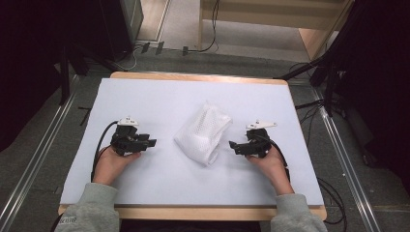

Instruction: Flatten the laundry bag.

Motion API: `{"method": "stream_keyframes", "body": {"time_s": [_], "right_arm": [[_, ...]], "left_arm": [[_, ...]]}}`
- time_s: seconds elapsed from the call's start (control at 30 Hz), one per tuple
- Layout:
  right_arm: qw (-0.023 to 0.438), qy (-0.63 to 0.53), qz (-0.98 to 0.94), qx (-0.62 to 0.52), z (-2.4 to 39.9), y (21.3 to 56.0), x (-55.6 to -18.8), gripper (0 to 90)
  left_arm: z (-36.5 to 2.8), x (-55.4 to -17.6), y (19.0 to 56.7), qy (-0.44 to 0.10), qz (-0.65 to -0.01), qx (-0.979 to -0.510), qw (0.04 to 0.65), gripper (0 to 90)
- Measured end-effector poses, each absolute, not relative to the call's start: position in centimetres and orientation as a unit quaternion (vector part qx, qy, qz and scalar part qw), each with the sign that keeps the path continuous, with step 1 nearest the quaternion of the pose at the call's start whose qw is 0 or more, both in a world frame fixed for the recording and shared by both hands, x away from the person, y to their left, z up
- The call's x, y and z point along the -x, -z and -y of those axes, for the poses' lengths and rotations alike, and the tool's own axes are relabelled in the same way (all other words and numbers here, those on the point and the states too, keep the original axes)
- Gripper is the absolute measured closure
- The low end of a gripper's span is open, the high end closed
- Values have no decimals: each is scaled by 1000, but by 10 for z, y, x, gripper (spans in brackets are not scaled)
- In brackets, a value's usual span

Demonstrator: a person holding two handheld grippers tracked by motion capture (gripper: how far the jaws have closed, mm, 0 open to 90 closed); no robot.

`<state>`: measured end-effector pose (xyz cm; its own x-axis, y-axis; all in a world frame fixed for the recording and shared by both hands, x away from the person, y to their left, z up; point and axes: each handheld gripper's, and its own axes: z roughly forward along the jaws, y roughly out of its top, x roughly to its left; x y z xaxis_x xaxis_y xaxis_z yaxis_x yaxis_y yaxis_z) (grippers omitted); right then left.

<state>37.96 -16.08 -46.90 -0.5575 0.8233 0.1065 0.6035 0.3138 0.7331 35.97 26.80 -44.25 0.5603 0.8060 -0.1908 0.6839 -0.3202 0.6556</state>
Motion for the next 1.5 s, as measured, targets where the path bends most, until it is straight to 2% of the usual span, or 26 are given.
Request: {"method": "stream_keyframes", "body": {"time_s": [0.07, 0.17, 0.27, 0.33, 0.5, 0.63, 1.5], "right_arm": [[144, -381, -795, -449, 161, 468, -380, 139], [142, -383, -797, -444, 162, 468, -379, 139], [143, -386, -796, -443, 162, 467, -378, 147], [149, -387, -792, -448, 163, 466, -377, 251], [141, -388, -796, -443, 164, 469, -373, 335], [119, -385, -799, -446, 167, 471, -370, 354], [99, -395, -794, -452, 179, 469, -363, 415]], "left_arm": [[-268, -363, 443, -77, -459, -809, 358, 540], [-266, -365, 443, -67, -461, -811, 353, 433], [-264, -368, 444, -47, -463, -811, 354, 407], [-262, -370, 443, -47, -467, -812, 348, 384], [-259, -372, 442, -42, -460, -811, 359, 340], [-255, -369, 442, -40, -448, -820, 354, 340], [-241, -379, 441, -31, -434, -829, 352, 347]]}}
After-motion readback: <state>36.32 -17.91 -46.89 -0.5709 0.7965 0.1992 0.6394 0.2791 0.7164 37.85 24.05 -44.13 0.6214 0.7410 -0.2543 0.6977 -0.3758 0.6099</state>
